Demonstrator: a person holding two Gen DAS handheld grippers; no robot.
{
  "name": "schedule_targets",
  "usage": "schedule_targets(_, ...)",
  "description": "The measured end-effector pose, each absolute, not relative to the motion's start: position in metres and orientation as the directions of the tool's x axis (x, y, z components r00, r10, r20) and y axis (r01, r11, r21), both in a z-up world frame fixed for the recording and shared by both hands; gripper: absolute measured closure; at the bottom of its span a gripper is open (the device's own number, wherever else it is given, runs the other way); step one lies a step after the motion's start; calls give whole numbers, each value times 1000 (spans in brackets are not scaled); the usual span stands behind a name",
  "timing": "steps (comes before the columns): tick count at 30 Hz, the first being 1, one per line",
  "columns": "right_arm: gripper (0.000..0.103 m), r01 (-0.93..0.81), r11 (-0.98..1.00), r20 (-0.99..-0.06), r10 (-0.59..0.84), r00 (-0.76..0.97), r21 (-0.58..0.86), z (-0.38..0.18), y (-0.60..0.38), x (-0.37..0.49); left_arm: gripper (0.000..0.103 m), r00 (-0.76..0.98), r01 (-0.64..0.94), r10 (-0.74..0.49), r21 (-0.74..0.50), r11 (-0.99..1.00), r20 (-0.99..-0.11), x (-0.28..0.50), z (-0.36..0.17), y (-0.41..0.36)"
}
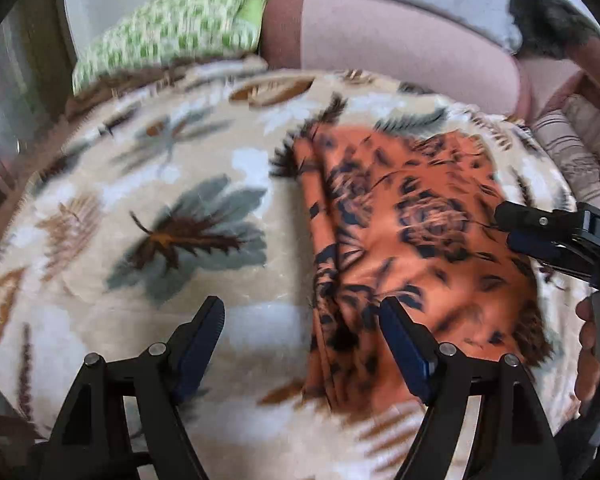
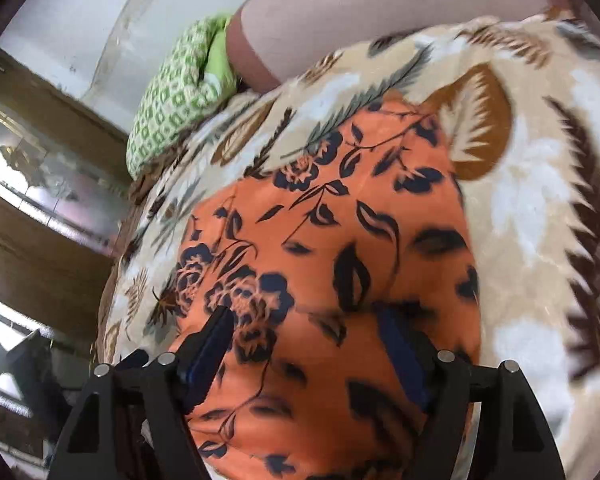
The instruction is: Fold small clothes
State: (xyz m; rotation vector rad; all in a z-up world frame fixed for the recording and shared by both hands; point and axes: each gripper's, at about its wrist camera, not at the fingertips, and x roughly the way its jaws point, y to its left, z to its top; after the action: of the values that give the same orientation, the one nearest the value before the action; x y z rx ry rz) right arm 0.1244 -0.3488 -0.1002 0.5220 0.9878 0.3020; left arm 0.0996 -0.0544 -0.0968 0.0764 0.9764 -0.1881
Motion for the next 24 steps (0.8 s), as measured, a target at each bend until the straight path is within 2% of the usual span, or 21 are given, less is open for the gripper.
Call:
schedule_targets(3,24,-54,921,-710,333,621,385,-51,-328,78,22,632,173,-83,36,984,-771,75,-66,-49)
schedule_targets(6,22,-25,959,-747,238,621,284,-36,-311,33,21,639,159,-111,-10,987,-761,51,-49,-42)
schedule_targets(8,14,8,971,-762,181,622,238,-38,-310,10,21,641,164,-114,-9,986,-759,37,-44,-39)
schedule_targets(9,3,22,973,-765,166,622,229,-40,-313,-4,21,644,169,-112,-2,986,-757,30,-42,-39)
schedule_targets(10,0,43,973,-769,150,622,225,-45,-313,-20,21,648,172,-111,3,985,-754,25,-40,-39)
schedule_targets(15,0,117,973,-779,84,622,199,-56,-319,-59,21,659,161,-119,-15,987,-743,-2,-34,-31)
schedule_targets(19,0,145,976,-727,18,686,161,-38,-321,-84,20,673,137,-105,-17,990,-732,-19,-29,-23)
schedule_targets(21,0,146,982,-710,-18,704,121,-30,-319,-87,14,670,121,-80,3,993,-738,-20,-30,-23)
schedule_targets(24,0,129,989,-711,-37,702,75,-27,-314,-81,13,664,118,-70,12,993,-744,-17,-33,-22)
